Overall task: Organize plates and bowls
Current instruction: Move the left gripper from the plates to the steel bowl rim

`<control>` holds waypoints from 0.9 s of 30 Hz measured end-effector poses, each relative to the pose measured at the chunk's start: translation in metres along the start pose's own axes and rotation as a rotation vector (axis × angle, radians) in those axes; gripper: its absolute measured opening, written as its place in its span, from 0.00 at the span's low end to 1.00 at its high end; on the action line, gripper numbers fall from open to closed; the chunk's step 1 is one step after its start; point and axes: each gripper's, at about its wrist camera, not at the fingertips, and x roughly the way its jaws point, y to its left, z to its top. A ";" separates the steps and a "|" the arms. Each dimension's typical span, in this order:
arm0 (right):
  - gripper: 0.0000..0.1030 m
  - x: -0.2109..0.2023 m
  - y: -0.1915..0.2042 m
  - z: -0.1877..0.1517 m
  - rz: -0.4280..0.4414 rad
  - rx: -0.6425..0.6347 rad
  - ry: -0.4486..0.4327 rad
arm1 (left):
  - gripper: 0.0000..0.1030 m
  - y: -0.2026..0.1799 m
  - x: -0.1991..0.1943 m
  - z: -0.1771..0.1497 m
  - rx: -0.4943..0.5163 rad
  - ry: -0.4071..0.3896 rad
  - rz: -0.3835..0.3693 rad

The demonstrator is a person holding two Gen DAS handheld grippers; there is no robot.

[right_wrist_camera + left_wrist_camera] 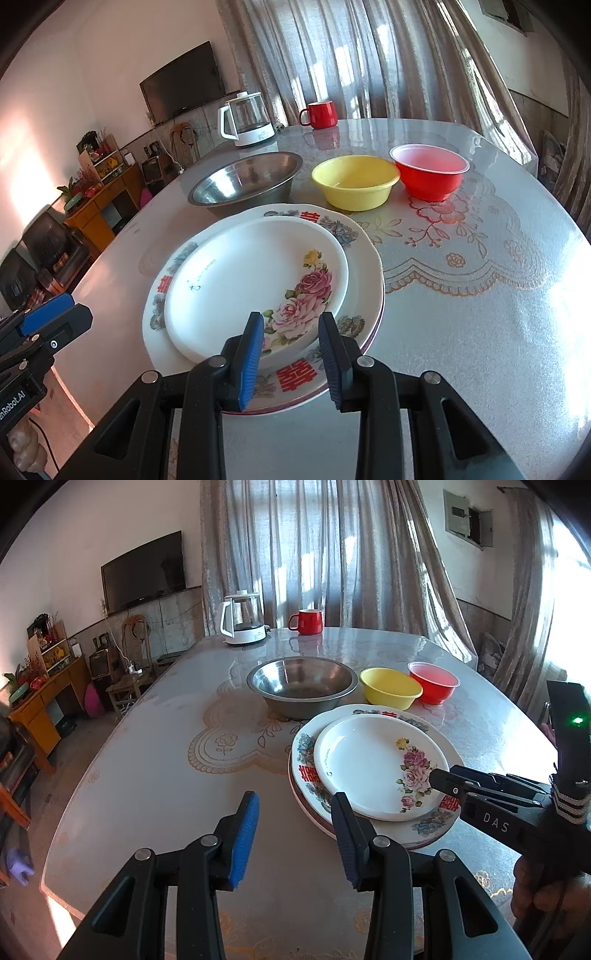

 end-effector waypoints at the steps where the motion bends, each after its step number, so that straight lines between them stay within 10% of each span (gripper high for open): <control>1: 0.29 0.000 -0.001 0.001 0.001 0.004 0.001 | 0.40 -0.001 0.000 0.001 0.002 0.000 -0.001; 27: 0.32 0.013 -0.009 0.026 0.025 0.031 0.015 | 0.44 0.011 0.044 0.009 -0.017 0.079 -0.007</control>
